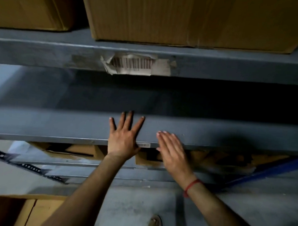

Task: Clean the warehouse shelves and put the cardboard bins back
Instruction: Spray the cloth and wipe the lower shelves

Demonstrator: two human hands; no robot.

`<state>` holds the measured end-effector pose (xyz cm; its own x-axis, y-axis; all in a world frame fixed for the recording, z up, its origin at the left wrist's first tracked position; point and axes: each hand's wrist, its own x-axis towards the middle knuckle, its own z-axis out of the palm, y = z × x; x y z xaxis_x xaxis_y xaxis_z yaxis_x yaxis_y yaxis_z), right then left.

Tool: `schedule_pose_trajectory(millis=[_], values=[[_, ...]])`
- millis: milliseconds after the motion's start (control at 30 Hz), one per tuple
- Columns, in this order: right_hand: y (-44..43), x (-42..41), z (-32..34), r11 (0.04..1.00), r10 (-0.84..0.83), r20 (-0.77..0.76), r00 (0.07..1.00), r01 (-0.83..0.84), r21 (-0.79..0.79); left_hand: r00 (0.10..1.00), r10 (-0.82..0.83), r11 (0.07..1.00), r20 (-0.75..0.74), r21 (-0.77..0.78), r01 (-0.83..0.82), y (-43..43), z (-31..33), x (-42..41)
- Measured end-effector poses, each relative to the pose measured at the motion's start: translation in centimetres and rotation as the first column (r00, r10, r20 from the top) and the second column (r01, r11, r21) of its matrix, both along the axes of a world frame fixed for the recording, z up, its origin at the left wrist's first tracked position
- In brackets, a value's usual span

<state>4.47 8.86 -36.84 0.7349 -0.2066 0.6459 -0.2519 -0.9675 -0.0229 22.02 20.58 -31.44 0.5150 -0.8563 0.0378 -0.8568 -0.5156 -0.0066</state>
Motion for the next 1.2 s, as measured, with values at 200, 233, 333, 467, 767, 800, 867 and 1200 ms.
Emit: schedule_pose_trajectory(millis=[200,233,333,467,767,800,867,1200], values=[[2.3,1.9,0.1,0.998,0.008,0.027,1.000,-0.010,0.058,0.980,-0.160,0.987,-0.120,-0.010,0.160,3.0,1.0,2.5],[2.5,1.9,0.4,0.998,0.032,0.052,0.998,-0.036,0.061,0.985,-0.140,0.990,-0.097,0.010,0.142,4.2,1.1,3.3],[4.2,3.6,1.7,0.985,0.163,0.107,0.981,-0.167,0.035,0.999,-0.048,0.999,-0.011,0.010,0.048,7.9,1.0,6.5],[6.7,7.7,1.7,0.963,0.269,-0.001,0.963,-0.269,-0.027,0.993,0.037,0.995,0.116,0.087,-0.048,11.8,0.8,10.6],[9.6,10.5,0.0,0.994,0.028,-0.066,0.997,-0.034,-0.100,0.996,0.012,1.000,0.089,-0.015,-0.011,16.0,-0.5,15.2],[10.1,11.0,0.1,0.995,0.012,-0.060,0.998,-0.018,-0.102,0.997,0.020,0.999,0.068,-0.032,-0.018,15.9,-0.7,15.1],[11.6,12.9,0.4,0.994,0.001,-0.065,0.998,-0.008,-0.105,0.998,0.035,0.997,0.052,-0.077,-0.031,15.6,-0.9,15.0],[15.9,17.6,1.4,0.991,0.070,-0.286,0.956,-0.101,-0.092,0.989,-0.133,0.983,0.065,-0.120,0.140,17.0,-1.5,16.9]])
